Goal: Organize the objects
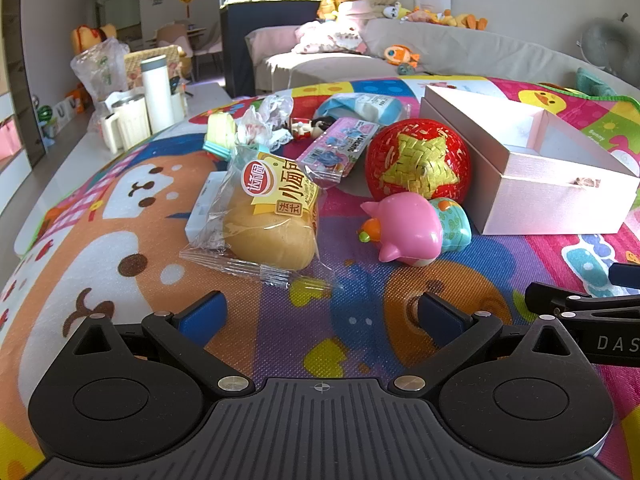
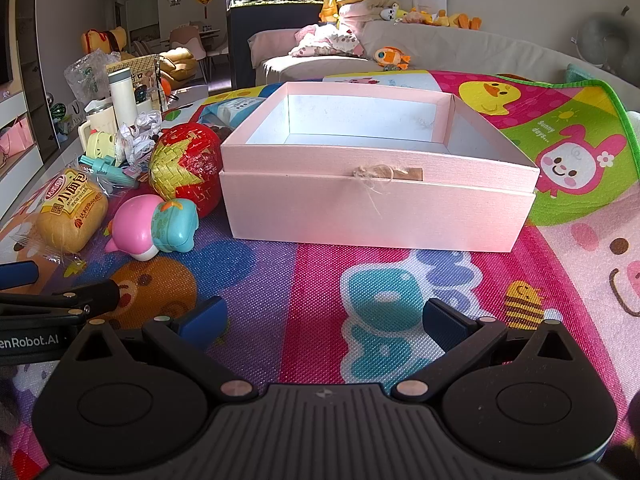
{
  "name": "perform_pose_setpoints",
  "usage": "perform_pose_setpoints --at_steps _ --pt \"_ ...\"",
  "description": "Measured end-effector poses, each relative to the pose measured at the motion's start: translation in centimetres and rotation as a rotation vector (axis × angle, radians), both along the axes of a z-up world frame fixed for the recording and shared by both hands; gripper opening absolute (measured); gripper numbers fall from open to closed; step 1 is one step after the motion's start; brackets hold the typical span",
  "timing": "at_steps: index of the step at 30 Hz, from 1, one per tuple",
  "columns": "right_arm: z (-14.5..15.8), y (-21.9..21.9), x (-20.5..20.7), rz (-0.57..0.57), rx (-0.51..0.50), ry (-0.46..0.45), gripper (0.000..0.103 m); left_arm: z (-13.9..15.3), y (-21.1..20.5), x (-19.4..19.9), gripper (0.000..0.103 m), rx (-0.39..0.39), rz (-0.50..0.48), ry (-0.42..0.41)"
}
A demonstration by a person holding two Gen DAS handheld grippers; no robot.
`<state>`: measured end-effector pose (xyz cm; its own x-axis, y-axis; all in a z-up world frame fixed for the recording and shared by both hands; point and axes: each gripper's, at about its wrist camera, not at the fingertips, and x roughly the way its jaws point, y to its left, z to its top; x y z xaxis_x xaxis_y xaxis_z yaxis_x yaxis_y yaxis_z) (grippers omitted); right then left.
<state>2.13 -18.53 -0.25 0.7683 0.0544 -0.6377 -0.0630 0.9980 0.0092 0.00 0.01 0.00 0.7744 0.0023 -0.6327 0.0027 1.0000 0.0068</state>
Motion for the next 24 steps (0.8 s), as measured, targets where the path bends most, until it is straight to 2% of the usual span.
perform_pose_setpoints --at_steps 24 --pt "0.01 0.04 -0.01 0.0 0.0 0.0 0.103 -0.1 -0.25 0.45 0.103 0.007 -0.01 0.001"
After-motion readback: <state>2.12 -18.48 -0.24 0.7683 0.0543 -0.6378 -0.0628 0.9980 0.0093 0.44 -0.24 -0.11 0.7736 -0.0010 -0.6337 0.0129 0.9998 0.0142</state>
